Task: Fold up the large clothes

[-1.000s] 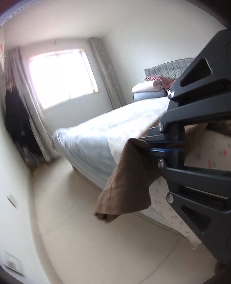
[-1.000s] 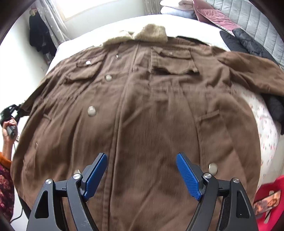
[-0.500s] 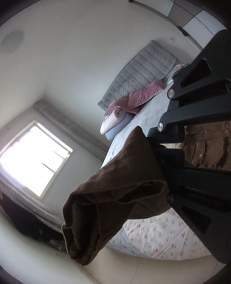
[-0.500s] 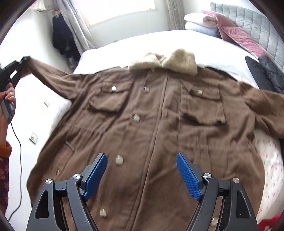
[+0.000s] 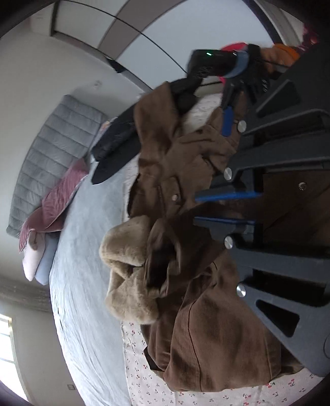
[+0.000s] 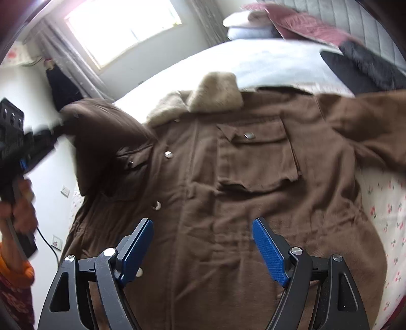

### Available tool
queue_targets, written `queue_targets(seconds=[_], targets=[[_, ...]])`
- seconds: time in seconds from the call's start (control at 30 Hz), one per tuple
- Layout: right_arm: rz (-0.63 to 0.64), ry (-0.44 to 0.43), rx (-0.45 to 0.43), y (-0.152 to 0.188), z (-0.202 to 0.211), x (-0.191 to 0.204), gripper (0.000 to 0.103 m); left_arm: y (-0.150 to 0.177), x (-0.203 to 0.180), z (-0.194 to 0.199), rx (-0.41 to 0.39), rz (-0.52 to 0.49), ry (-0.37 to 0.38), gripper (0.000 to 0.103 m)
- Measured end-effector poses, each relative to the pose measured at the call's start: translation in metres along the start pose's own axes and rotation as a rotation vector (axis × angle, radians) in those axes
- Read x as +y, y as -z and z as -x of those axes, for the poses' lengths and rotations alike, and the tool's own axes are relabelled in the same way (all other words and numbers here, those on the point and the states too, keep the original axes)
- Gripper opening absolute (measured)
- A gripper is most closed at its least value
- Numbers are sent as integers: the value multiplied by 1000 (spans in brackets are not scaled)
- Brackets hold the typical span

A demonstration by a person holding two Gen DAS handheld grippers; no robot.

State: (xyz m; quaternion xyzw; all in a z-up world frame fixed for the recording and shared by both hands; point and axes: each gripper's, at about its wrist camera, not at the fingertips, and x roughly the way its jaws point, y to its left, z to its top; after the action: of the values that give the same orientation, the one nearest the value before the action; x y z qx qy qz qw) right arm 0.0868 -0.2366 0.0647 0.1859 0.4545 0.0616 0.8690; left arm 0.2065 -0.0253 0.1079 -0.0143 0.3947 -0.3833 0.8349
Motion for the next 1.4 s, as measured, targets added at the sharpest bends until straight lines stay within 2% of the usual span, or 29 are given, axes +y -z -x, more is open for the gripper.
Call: queue_targets(seconds=[0.03,0.07,0.1,0.13,0.23,0.33,0.43,0.57,0.63,0.7,0.93,1.0,1.07,1.1,1.17,1.2,1.27,1.33,1.4], targets=[[-9,-1,4,1,-1,-4,81,7,-6,3,-9,-42,-16,37],[-17,-2,7,1,0,-7,81,9,-6,11,-32,-61,-20,45],[-21,-2,7,2,0,-10,82,13,-6,23,-72,-72,-26,59],[-25,1,7,2,1,-12,81,13,-4,33,-108,-72,-36,66],[-41,9,11,3,4,-15,82,8,18,57,-172,-32,-103,67],[-44,-28,7,0,10,-9,82,10,56,57,-161,40,-202,67],[-33,-60,31,-9,12,4,82,20,89,57,-145,90,-267,67],[18,-57,101,-30,-8,29,82,34,126,45,-128,146,-286,67],[-6,-80,157,-41,-29,35,81,39,138,34,-114,165,-291,67],[-40,-57,189,-52,-54,40,81,44,145,25,-104,180,-294,67],[-40,102,143,-64,-120,51,81,83,161,-14,-34,217,-304,68],[-48,111,112,-65,-129,49,72,96,160,-23,-44,188,-314,68],[-37,141,79,-63,-134,51,49,98,154,-24,-50,162,-328,70],[-20,165,50,-60,-133,52,42,96,152,-22,-53,156,-321,73],[11,166,18,-59,-128,53,17,92,148,-16,-65,150,-303,73],[12,143,1,-61,-122,52,12,90,147,-10,-77,146,-290,73],[11,101,-45,-68,-103,53,10,81,145,4,-113,117,-273,73],[41,81,-109,-77,-84,61,9,69,147,19,-157,100,-302,73],[90,98,-191,-86,-67,73,9,53,156,31,-190,117,-313,73]])
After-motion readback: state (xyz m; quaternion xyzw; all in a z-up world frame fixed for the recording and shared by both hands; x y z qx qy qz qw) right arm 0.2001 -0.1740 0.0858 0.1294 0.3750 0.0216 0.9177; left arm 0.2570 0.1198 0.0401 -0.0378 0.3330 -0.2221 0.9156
